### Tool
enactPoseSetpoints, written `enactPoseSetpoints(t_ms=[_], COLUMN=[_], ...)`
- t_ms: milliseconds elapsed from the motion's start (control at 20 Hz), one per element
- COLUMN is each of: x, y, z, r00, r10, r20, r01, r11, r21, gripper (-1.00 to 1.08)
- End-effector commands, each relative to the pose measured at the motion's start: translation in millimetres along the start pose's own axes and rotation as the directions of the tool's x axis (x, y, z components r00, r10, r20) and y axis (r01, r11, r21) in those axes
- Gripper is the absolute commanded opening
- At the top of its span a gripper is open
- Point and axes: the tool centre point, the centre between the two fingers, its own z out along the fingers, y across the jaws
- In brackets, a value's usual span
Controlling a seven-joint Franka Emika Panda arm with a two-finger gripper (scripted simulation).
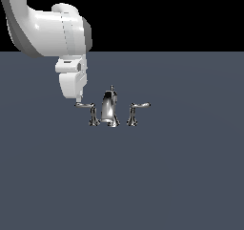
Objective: Turn on the faucet by rotating a designated handle.
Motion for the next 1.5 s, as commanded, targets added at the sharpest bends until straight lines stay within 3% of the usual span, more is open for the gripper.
enactPoseSetpoints(t_ms=[0, 650, 1350, 1450], x=[5, 12, -10, 0], y=[-8, -20, 23, 14], z=[11, 21, 20, 20], r00=[0.999, 0.996, 0.996, 0.995], r10=[0.037, 0.086, 0.087, 0.100], r20=[-0.003, -0.003, -0.002, -0.002], r01=[-0.037, -0.086, -0.087, -0.100], r11=[0.999, 0.996, 0.996, 0.995], r21=[-0.003, -0.002, -0.002, 0.007], gripper=[-1.00, -1.00, -1.00, -1.00])
